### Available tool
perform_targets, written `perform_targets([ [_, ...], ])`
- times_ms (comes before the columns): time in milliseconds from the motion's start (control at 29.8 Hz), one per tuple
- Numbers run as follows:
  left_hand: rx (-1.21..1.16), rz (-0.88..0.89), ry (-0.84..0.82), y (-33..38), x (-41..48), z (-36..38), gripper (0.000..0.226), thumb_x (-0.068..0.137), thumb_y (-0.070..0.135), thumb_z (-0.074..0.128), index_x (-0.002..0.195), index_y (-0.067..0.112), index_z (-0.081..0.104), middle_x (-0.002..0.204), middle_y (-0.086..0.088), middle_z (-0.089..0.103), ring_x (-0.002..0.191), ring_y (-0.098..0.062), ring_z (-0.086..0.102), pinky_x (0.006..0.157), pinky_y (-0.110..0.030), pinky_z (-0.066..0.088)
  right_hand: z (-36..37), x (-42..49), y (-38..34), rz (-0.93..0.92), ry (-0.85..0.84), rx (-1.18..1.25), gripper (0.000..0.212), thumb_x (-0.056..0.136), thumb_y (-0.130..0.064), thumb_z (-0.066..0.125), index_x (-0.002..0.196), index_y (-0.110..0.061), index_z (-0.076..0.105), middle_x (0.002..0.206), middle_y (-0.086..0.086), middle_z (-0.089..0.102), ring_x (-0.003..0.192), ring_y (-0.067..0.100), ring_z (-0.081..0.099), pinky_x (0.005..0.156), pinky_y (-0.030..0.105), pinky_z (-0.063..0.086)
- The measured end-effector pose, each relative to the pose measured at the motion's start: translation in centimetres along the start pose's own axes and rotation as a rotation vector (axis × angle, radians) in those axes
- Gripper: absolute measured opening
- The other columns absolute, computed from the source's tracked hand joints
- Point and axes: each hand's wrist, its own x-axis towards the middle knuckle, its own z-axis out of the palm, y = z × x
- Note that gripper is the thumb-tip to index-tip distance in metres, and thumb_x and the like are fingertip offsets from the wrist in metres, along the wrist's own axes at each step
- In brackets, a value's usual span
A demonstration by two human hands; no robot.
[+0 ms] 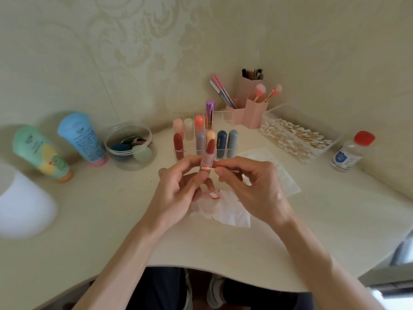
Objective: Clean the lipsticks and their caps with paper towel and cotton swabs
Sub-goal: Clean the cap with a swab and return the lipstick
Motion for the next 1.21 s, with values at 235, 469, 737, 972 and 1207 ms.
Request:
perform_targets([
  [235, 0.074, 0.012, 0.083, -0.1, 0.1, 0.1, 0.033, 0.083, 0.022, 0.078, 0.115, 0.019, 0.073, 0.090, -0.005, 0.079, 0.078, -0.019, 0.076, 0.071, -0.036, 0.061, 0.1, -0.2, 0.0, 0.000, -0.030, -0.029, 0.014, 0.096, -0.011, 0.074, 0.107, -0.014, 0.082, 0.094, -0.008, 0.079, 0.081, 0.022, 0.070, 0.077, 0.040, 0.056],
  [469, -0.003, 0.030, 0.088, 0.1, 0.1, 0.2, 0.024, 0.091, 0.015, 0.069, 0.114, 0.007, 0.065, 0.101, -0.004, 0.078, 0.064, -0.022, 0.071, 0.048, -0.030, 0.045, -0.1, -0.1, 0.0, 0.000, -0.005, -0.026, 0.013, 0.096, -0.008, 0.074, 0.107, -0.010, 0.082, 0.093, -0.006, 0.079, 0.079, 0.022, 0.071, 0.075, 0.041, 0.057],
  [737, 0.137, 0.067, 0.082, -0.5, 0.1, -0.3, 0.031, 0.083, 0.020, 0.082, 0.112, 0.016, 0.072, 0.096, -0.012, 0.074, 0.074, -0.041, 0.071, 0.069, -0.055, 0.059, 0.1, -0.2, 0.1, -0.014, -0.030, -0.059, 0.015, 0.096, -0.012, 0.075, 0.109, -0.015, 0.082, 0.097, -0.011, 0.079, 0.087, 0.020, 0.074, 0.080, 0.032, 0.058],
  [972, 0.144, 0.108, 0.032, -0.7, 0.4, -0.3, 0.035, 0.095, 0.017, 0.066, 0.130, 0.016, 0.070, 0.118, 0.000, 0.071, 0.081, -0.029, 0.068, 0.076, -0.039, 0.061, 0.0, -0.1, 0.2, -0.017, -0.024, -0.042, 0.012, 0.096, -0.007, 0.075, 0.106, -0.010, 0.082, 0.093, -0.007, 0.079, 0.080, 0.019, 0.073, 0.078, 0.030, 0.058],
  [1207, 0.055, 0.086, 0.078, -0.5, 0.4, -0.2, 0.048, 0.094, 0.008, 0.070, 0.140, 0.016, 0.063, 0.100, 0.002, 0.074, 0.070, -0.017, 0.068, 0.071, -0.029, 0.059, 0.0, -0.1, 0.1, -0.017, -0.028, -0.043, 0.012, 0.096, -0.007, 0.074, 0.103, -0.013, 0.082, 0.089, -0.009, 0.077, 0.080, 0.018, 0.071, 0.077, 0.026, 0.056],
])
